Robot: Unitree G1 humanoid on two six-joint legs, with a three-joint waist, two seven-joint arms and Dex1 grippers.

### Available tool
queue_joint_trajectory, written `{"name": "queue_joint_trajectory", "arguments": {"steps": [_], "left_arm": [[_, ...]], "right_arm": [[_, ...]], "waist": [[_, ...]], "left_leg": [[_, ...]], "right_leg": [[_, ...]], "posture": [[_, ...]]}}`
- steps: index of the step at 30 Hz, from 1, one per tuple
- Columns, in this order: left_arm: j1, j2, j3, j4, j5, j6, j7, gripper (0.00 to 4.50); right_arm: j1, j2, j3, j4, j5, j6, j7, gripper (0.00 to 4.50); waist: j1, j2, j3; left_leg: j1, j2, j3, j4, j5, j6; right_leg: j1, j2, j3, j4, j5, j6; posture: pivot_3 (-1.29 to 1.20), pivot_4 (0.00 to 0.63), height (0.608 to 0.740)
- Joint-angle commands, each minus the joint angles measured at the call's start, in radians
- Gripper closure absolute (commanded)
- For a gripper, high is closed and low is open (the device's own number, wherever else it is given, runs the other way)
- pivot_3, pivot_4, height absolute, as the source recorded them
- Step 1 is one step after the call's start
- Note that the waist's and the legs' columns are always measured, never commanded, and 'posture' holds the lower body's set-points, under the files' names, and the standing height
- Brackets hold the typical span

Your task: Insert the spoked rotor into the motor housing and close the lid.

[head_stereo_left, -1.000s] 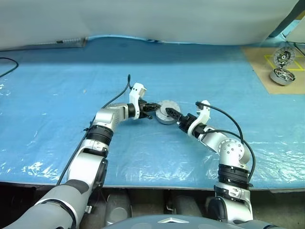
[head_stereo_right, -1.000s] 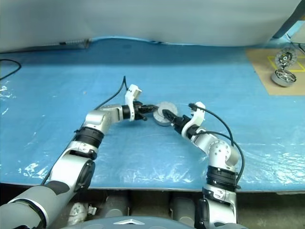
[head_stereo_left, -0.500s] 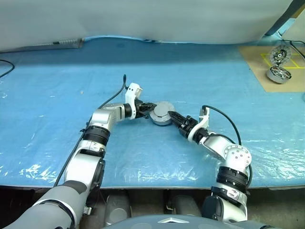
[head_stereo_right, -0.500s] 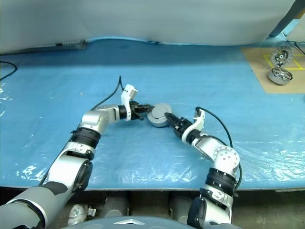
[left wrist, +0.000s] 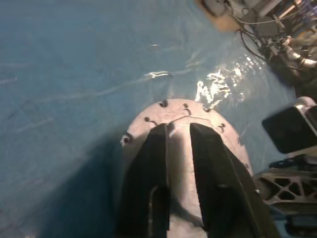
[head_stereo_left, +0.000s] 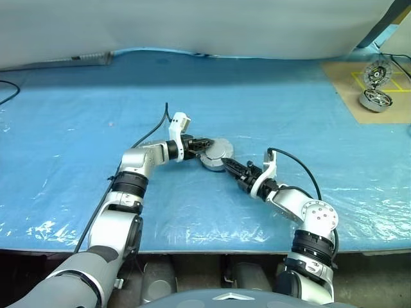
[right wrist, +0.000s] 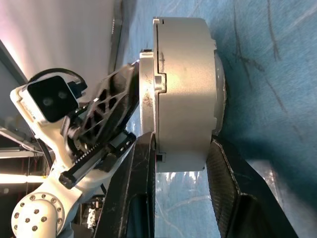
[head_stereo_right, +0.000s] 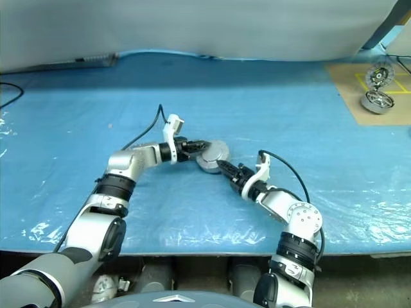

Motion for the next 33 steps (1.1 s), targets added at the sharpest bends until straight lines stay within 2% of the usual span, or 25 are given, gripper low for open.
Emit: {"name": "queue_joint_trajectory", "arguments": {"steps": [1,8,13,16,24,33], "left_arm": [[0.034,0.001,0.105,-0.077,-0.106,0.09,0.056,2.58],[0.122,-0.051,0.414,-0.178,-0.395,0.324,0.294,0.03],[0.182,-0.12,0.566,-0.219,-0.568,0.448,0.481,0.0],[0.205,-0.161,0.599,-0.239,-0.645,0.491,0.56,0.0],[0.223,-0.208,0.58,-0.242,-0.725,0.471,0.637,0.0],[0.205,-0.214,0.536,-0.207,-0.742,0.412,0.61,0.0]], "right_arm": [[-0.004,0.014,0.02,-0.014,0.028,-0.03,-0.028,3.43],[-0.062,-0.005,0.023,0.008,0.065,-0.093,-0.027,3.43],[-0.106,-0.022,0.026,0.032,0.077,-0.125,-0.027,3.43],[-0.129,-0.023,0.03,0.04,0.088,-0.134,-0.03,3.43],[-0.159,-0.005,0.05,0.017,0.144,-0.126,-0.062,3.43],[-0.129,0.022,0.115,-0.039,0.251,-0.105,-0.131,3.43]], "waist": [[-0.001,0.0,0.0],[0.001,0.002,0.001],[0.003,0.002,0.002],[0.004,0.002,0.002],[0.003,0.002,0.002],[0.006,0.002,0.002]], "left_leg": [[0.0,0.0,0.0,0.0,0.0,0.0],[-0.004,0.0,0.0,0.0,0.0,0.0],[-0.008,0.0,-0.002,-0.001,0.0,0.0],[-0.015,0.0,-0.002,-0.001,0.0,0.0],[-0.016,-0.001,-0.003,0.0,0.0,0.0],[-0.016,-0.001,-0.003,0.001,0.0,0.0]], "right_leg": [[0.0,0.0,0.0,0.0,0.0,0.0],[-0.004,0.0,0.0,0.0,0.0,0.0],[-0.004,0.001,-0.002,-0.006,0.003,0.006],[-0.006,0.001,-0.003,-0.009,0.005,0.008],[-0.007,0.001,-0.003,-0.008,0.006,0.01],[-0.006,0.001,-0.003,-0.008,0.007,0.011]], "posture": [[0.0,0.15,0.74],[0.0,0.15,0.74],[0.0,0.15,0.74],[0.0,0.15,0.74],[0.0,0.15,0.74],[0.0,0.15,0.74]]}}
